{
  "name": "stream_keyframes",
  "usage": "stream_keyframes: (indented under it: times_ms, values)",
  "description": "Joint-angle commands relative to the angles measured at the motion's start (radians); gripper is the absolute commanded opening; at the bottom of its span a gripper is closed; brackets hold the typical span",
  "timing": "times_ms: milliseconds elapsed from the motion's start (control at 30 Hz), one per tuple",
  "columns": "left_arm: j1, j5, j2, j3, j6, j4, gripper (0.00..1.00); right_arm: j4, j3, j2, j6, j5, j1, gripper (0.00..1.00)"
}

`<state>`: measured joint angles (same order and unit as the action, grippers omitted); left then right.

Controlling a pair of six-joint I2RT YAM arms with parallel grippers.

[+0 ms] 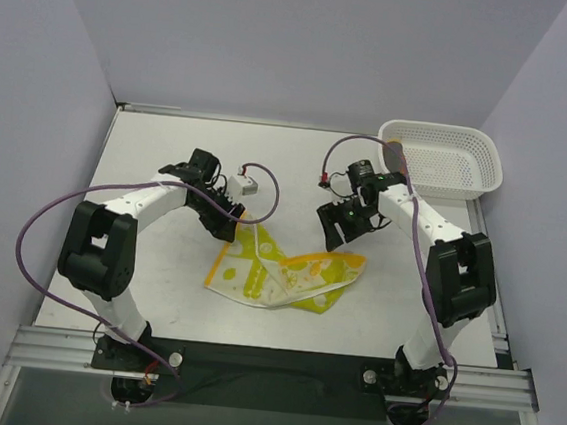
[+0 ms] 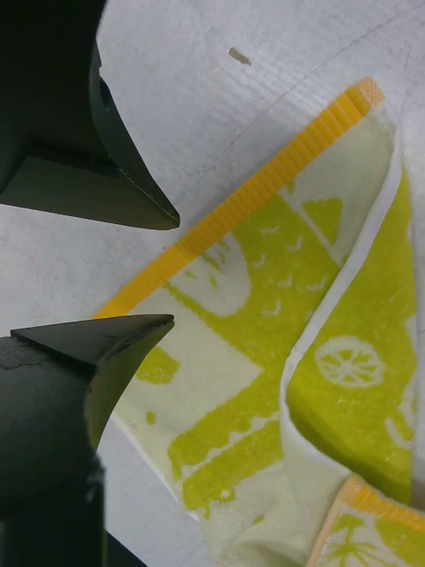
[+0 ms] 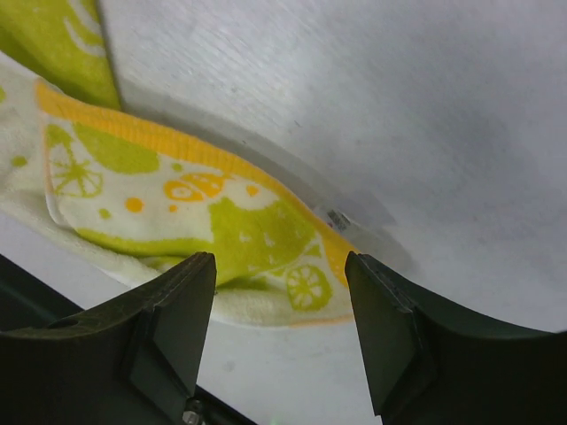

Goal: Roll the towels
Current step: Flatten the towel

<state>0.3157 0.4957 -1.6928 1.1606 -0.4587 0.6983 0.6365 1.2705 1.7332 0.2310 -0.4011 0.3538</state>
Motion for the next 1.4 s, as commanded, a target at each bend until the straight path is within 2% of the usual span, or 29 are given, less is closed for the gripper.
stream_keyframes:
  times_ms: [0, 67, 133, 267, 433, 600, 800, 867, 967, 1033, 1133, 1167, 1200, 1233, 1300, 1367]
  values:
    - [-0.018, -0.012, -0.031, 0.076, 0.106, -0.109, 0.53, -0.017, 0.078, 0.035, 0.025, 0.051, 0.079, 0.62]
    - [-0.026, -0.029, -0.071, 0.093, 0.171, -0.161, 0.43, -0.037, 0.082, 0.060, 0.021, 0.027, 0.114, 0.62]
    - [-0.026, -0.052, -0.108, 0.119, 0.195, -0.168, 0.38, -0.066, 0.070, 0.071, 0.028, 0.024, 0.135, 0.64]
    - [-0.052, -0.031, -0.168, 0.154, 0.273, -0.190, 0.36, -0.116, 0.059, 0.104, 0.039, 0.036, 0.195, 0.68]
    - [-0.134, 0.119, -0.173, 0.100, 0.353, -0.230, 0.40, -0.135, 0.090, 0.140, 0.044, -0.005, 0.246, 0.70]
    - [-0.142, 0.178, -0.168, 0.042, 0.423, -0.247, 0.42, -0.133, 0.112, 0.170, 0.048, -0.059, 0.275, 0.71]
    - [-0.148, 0.308, -0.180, 0.004, 0.494, -0.257, 0.42, -0.132, 0.105, 0.216, 0.042, -0.102, 0.294, 0.66]
    - [-0.147, 0.308, -0.182, -0.019, 0.503, -0.267, 0.43, -0.133, 0.102, 0.229, 0.039, -0.119, 0.294, 0.65]
    - [-0.145, 0.273, -0.202, -0.032, 0.499, -0.270, 0.43, -0.133, 0.104, 0.244, 0.039, -0.120, 0.294, 0.59]
    - [-0.145, 0.232, -0.211, -0.041, 0.497, -0.267, 0.41, -0.136, 0.104, 0.246, 0.037, -0.120, 0.294, 0.47]
    - [-0.150, 0.256, -0.231, -0.045, 0.488, -0.261, 0.37, -0.136, 0.104, 0.239, 0.030, -0.125, 0.292, 0.25]
    - [-0.153, 0.285, -0.231, -0.044, 0.482, -0.249, 0.31, -0.136, 0.102, 0.230, 0.027, -0.128, 0.292, 0.12]
    - [-0.158, 0.311, -0.228, -0.056, 0.479, -0.249, 0.29, -0.136, 0.099, 0.226, 0.027, -0.130, 0.292, 0.04]
    - [-0.168, 0.337, -0.219, -0.062, 0.474, -0.252, 0.25, -0.138, 0.098, 0.221, 0.025, -0.128, 0.292, 0.00]
    - [-0.178, 0.392, -0.177, -0.081, 0.473, -0.275, 0.16, -0.139, 0.095, 0.209, 0.016, -0.131, 0.290, 0.00]
    - [-0.185, 0.418, -0.127, -0.105, 0.479, -0.299, 0.14, -0.141, 0.093, 0.195, 0.008, -0.140, 0.286, 0.00]
